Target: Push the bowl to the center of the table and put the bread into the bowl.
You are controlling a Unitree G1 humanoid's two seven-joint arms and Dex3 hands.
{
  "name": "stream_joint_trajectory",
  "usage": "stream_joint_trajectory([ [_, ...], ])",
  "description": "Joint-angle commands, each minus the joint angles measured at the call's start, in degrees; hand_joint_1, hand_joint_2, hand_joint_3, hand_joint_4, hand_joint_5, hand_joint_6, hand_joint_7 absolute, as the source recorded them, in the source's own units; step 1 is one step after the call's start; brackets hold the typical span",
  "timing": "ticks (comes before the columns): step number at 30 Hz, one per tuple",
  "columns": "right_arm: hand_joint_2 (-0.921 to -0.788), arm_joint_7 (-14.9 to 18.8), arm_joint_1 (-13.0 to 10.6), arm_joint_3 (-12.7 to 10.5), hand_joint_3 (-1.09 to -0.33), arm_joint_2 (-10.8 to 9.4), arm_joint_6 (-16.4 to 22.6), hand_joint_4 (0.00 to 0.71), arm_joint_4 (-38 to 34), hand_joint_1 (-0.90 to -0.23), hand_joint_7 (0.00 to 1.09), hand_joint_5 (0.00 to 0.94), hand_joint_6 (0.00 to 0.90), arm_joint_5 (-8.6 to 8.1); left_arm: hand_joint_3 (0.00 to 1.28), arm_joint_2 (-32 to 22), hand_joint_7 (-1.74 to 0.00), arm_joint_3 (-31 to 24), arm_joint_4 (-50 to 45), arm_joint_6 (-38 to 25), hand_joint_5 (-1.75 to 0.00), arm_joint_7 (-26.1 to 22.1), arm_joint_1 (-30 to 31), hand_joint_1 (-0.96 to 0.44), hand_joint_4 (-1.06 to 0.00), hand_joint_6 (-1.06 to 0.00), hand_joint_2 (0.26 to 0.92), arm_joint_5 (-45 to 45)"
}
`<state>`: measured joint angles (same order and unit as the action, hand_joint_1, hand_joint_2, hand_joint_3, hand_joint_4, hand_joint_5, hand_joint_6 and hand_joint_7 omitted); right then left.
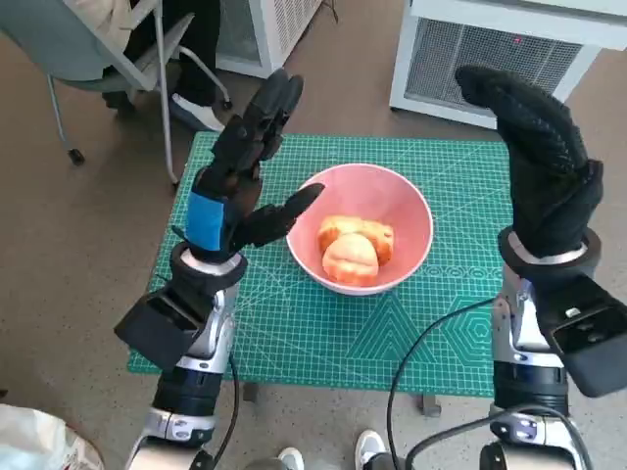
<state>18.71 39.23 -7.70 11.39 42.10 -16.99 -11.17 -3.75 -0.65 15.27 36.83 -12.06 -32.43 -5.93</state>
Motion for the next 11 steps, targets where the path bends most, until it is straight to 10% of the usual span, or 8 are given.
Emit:
stream_joint_trajectory([
  [1, -0.921, 0.78, -0.18, 0.5, -0.751, 0.64, -1.39, 0.267, 0.4, -0.576, 0.43, 0.003, 0.111, -0.55, 0.28, 0.0, -0.05, 0.31, -1.98, -0.51, -0.02, 0.19, 0.59, -0.4, -0.34, -0.38, 0.921, 0.73],
  [11, -0.921, 1.63, -0.12, 0.98, -0.749, 0.36, -3.28, 0.277, 0.41, -0.588, 0.42, 0.006, 0.121, -1.5, 0.28, 0.27, -0.06, 0.1, -3.77, -1.55, -0.01, -0.24, 0.77, -0.41, -0.33, -0.38, 0.921, -0.69],
])
